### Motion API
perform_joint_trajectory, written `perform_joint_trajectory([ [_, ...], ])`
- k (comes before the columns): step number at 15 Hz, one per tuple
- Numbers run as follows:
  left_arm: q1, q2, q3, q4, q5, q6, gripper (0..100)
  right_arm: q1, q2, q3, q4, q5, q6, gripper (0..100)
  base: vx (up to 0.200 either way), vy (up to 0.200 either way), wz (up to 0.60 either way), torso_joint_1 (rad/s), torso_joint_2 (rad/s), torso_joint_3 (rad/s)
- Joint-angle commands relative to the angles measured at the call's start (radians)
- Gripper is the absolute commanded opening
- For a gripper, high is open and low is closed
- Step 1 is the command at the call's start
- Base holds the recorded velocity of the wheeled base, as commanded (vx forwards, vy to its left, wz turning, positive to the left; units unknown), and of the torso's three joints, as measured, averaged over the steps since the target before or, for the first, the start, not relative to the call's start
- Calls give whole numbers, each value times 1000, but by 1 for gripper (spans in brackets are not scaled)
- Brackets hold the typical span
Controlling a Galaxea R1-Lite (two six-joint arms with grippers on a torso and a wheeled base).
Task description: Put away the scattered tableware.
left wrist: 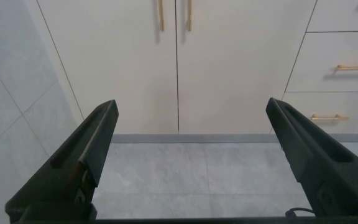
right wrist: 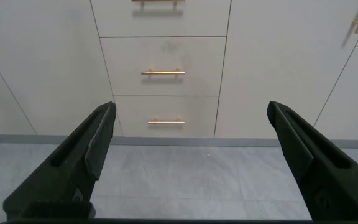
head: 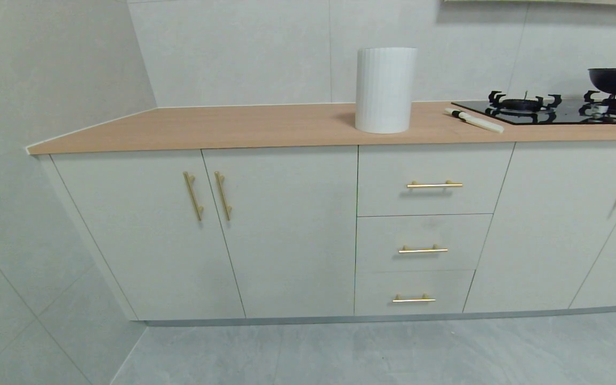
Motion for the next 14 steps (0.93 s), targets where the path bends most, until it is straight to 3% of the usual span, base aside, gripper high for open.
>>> perform_joint_trajectory([
  [1, 0, 0, 0, 0, 0, -2, 100, 1, 3, 0, 0, 0, -1, 100, 0, 0, 0, 0, 0, 0],
  [14, 0, 0, 0, 0, 0, -2, 100, 1, 2, 0, 0, 0, 2, 100, 200, 0, 0, 2, 2, 4],
])
